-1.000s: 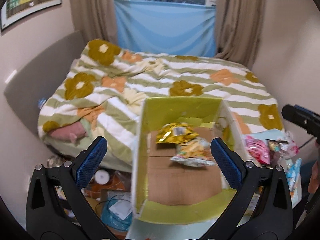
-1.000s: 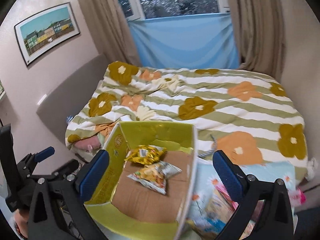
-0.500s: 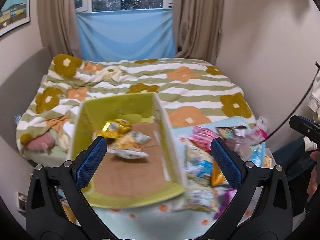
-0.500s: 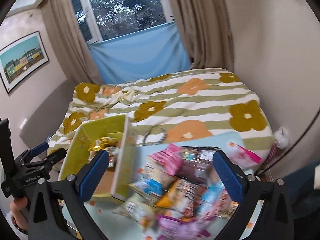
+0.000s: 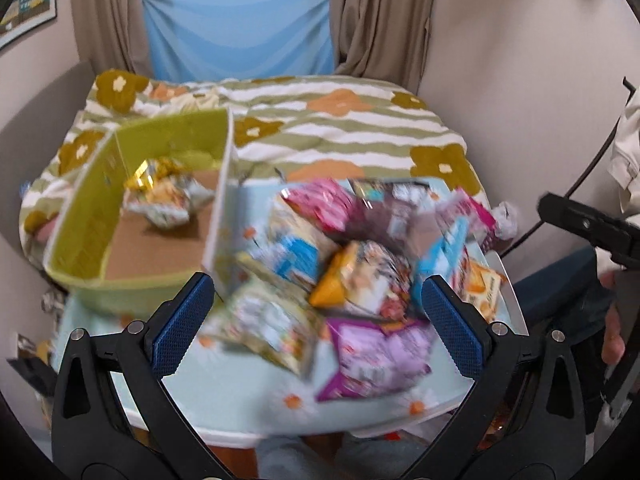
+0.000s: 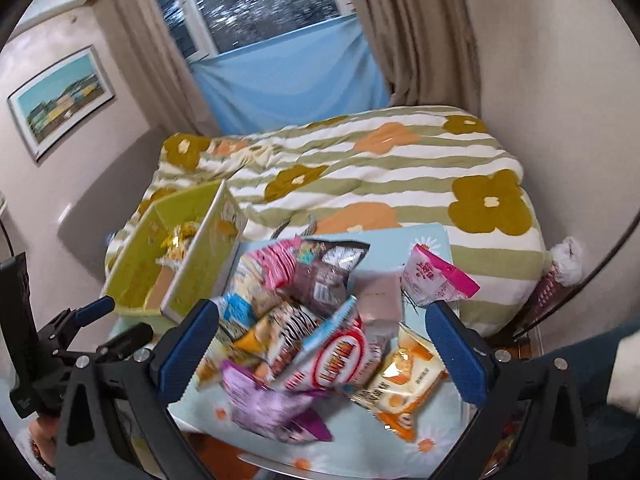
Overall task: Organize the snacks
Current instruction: 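Grasp the purple bag with left gripper while right grasps Oishi shrimp flakes bag, then lift both held bags and carry them over the box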
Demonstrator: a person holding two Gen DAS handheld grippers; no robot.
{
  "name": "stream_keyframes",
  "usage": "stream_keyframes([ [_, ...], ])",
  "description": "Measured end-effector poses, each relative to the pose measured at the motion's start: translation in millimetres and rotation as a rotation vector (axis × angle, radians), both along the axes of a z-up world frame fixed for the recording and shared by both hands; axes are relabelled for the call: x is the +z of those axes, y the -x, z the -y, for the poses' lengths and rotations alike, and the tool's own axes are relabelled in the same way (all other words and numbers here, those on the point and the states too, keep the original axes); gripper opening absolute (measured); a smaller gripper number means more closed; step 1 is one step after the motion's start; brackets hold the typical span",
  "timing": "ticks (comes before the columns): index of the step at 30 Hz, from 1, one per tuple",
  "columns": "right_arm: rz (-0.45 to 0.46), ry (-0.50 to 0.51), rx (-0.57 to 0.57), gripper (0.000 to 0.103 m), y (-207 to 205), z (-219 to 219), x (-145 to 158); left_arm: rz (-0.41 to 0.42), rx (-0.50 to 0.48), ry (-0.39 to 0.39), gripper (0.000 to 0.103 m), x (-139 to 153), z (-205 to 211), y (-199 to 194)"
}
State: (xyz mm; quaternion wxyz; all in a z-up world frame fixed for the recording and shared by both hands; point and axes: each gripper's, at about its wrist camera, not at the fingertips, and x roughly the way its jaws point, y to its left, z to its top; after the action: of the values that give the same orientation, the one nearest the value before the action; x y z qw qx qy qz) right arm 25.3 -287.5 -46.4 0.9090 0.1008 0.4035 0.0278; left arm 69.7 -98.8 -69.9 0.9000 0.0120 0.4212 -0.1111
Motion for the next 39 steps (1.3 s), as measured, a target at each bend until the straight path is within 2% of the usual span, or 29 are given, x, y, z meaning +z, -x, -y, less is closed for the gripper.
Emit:
stream_keyframes([
  [4, -0.028, 0.018, 0.097, 0.103, 1, 7, -23, -0.036, 0.005, 0.001, 0.103, -30, 16, 23],
  [10, -0.069, 0.067, 0.228, 0.103, 0, 16, -65, -0.069, -0.044, -0.025, 0.103, -76, 42, 43],
  [16, -0.074, 0.100, 0.341, 0.103, -6, 19, -99, -0.060, -0.027, -0.083, 0.103, -111, 63, 39],
  [20, -0.073, 0.118, 0.408, 0.103, -9, 15, -111, -0.066, -0.024, -0.097, 0.103, -129, 70, 31],
  [24, -0.078, 0.112, 0.452, 0.103, -16, 11, -122, -0.073, -0.035, -0.090, 0.102, -138, 74, 27],
  [26, -0.077, 0.121, 0.471, 0.103, -20, 8, -127, -0.073, -0.040, -0.104, 0.095, -140, 75, 26],
  [27, -0.078, 0.125, 0.478, 0.103, -21, 6, -129, -0.078, -0.043, -0.116, 0.084, -142, 77, 24],
  [28, -0.079, 0.128, 0.483, 0.103, -23, 5, -131, -0.088, -0.050, -0.121, 0.081, -144, 78, 23],
  [34, -0.078, 0.112, 0.506, 0.103, -30, -2, -137, -0.101, -0.047, -0.133, 0.075, -144, 71, 22],
  [39, -0.075, 0.118, 0.546, 0.103, -36, -13, -141, -0.114, -0.009, -0.153, 0.074, -141, 54, 26],
])
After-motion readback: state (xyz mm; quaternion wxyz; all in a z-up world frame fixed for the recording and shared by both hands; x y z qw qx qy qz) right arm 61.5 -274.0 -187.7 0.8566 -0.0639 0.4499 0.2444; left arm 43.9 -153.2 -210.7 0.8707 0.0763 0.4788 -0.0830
